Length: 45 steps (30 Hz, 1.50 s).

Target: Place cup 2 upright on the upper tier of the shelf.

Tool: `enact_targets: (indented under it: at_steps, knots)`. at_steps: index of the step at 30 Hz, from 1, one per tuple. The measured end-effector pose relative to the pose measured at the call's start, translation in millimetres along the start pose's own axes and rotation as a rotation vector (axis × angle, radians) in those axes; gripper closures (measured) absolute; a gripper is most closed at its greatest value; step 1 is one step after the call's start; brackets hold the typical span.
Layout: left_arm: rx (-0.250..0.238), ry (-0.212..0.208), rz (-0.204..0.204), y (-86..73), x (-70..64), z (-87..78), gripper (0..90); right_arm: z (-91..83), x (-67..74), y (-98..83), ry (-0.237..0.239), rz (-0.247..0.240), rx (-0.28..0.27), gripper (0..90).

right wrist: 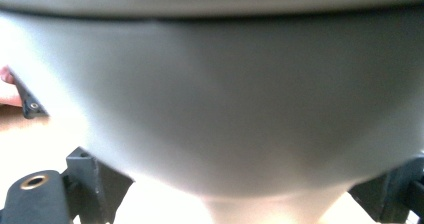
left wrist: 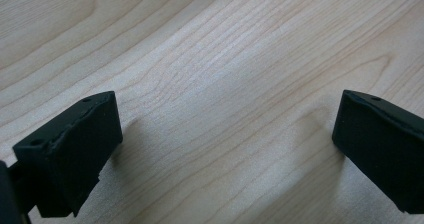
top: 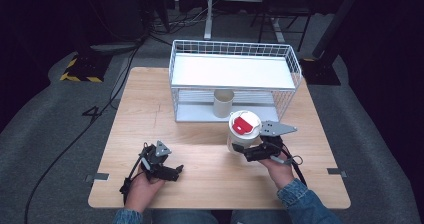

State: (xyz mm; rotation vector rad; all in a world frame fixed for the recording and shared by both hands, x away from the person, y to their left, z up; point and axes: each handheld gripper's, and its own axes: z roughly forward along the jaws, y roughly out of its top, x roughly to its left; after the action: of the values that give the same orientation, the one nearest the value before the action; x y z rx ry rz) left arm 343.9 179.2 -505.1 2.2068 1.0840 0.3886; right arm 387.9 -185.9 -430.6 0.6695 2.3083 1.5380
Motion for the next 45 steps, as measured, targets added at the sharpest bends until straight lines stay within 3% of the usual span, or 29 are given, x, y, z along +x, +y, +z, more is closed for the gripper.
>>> enact_targets:
  at_steps: [14, 31, 45]
  knots:
    - [0.000, 0.000, 0.000, 0.0, 0.0, 0.0, 0.2, -11.6, 2.4, 29.9, 0.025, -0.006, -0.021, 12.3]
    - [-0.001, 0.001, 0.001, -0.1, 0.0, 0.0, 0.2, -25.0, -9.2, 69.2, 0.020, 0.010, -0.027, 12.3]
    - [0.001, 0.007, -0.004, -1.8, -1.1, -1.8, 0.4, -28.2, -16.1, 109.1, 0.017, -0.029, -0.026, 12.3]
